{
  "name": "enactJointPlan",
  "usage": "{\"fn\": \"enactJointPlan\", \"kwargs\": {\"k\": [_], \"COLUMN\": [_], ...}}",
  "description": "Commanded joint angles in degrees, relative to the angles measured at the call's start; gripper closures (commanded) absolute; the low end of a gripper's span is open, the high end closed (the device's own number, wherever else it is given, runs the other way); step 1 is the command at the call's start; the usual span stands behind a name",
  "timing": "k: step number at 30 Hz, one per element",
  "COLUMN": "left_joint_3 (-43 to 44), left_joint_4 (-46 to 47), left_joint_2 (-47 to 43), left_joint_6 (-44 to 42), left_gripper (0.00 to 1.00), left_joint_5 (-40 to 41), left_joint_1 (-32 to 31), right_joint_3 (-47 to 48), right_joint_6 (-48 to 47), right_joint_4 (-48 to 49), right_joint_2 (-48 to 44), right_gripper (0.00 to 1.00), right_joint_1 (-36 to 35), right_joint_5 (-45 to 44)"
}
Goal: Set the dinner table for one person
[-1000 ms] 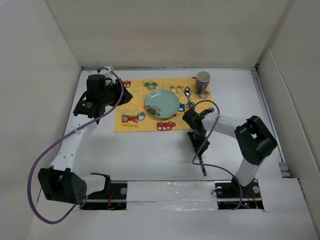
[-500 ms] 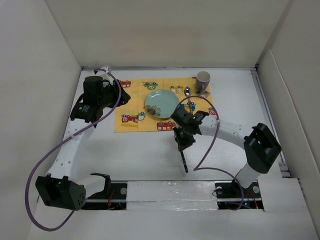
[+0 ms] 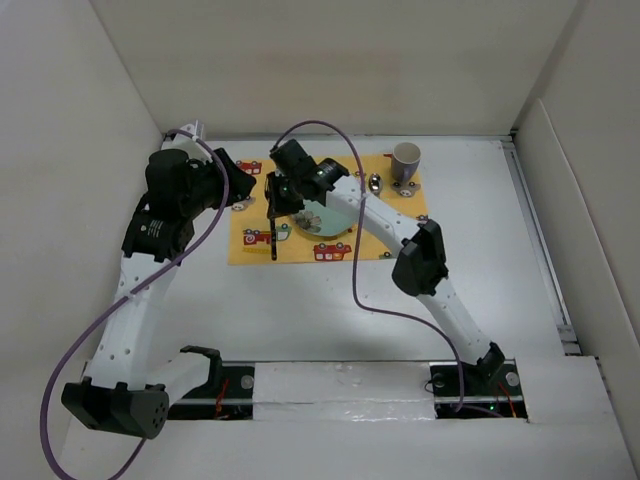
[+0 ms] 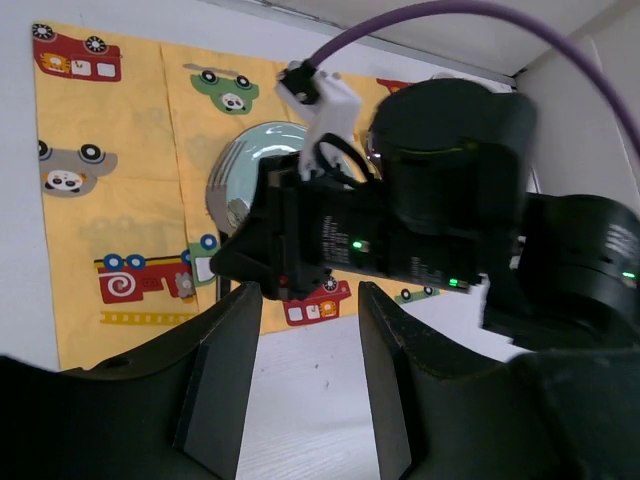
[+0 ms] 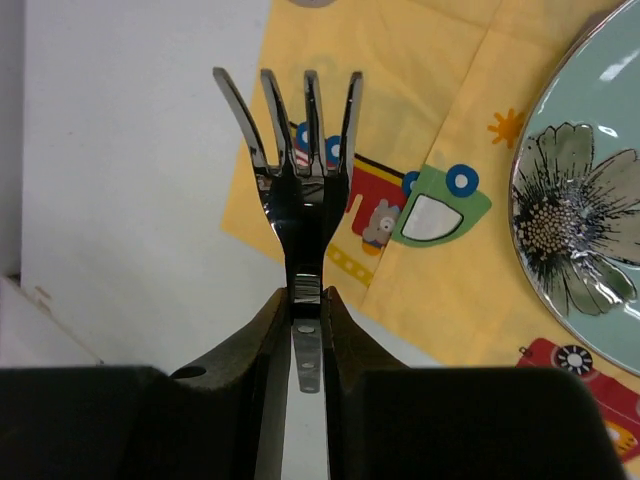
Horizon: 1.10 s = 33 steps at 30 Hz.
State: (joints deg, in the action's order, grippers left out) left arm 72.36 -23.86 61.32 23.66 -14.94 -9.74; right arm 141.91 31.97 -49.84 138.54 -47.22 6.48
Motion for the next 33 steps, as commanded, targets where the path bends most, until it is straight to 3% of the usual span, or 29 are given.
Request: {"fn": "enactJointPlan", "kwargs": {"k": [1, 5, 8, 18, 31, 33], "left_joint_3": [0.2, 1.8, 2.9, 1.4, 1.2, 1.0], "left_joint_4": [0.5, -0.4, -0.9, -0.6, -0.2, -0.2], "left_joint_2": [-0.1, 1.4, 2.3, 2.8, 4.0, 4.0], "left_joint_6": [0.7, -0.7, -1.4, -2.6, -3.1, -3.3], "left_gripper": [0.60, 0.60, 0.60, 0.60, 0.60, 0.60], "left_joint_5": [-1.8, 0.3, 0.9, 1.1, 2.1, 2.7], "left_joint_1": [0.0, -1.9, -2.0, -2.0, -2.0, -2.0], "right_joint_3": [5.9, 6.4, 11.1, 12.7, 13.7, 13.7], "right_joint_6": [2.7, 5.7, 6.0, 8.3, 8.7, 9.1], "right_joint_4": [-2.0, 5.8, 6.6, 11.6, 17.2, 18.4], "right_joint_2": [3.3, 6.1, 10.2, 16.0, 18.7, 18.9], "right_gripper": [1.00, 1.00, 1.00, 1.00, 1.00, 0.96], "right_joint_1": [0.5, 1.6, 2.1, 4.2, 6.0, 6.6], "right_joint_5": [1.7, 2.4, 2.0, 1.9, 2.0, 1.8]}}
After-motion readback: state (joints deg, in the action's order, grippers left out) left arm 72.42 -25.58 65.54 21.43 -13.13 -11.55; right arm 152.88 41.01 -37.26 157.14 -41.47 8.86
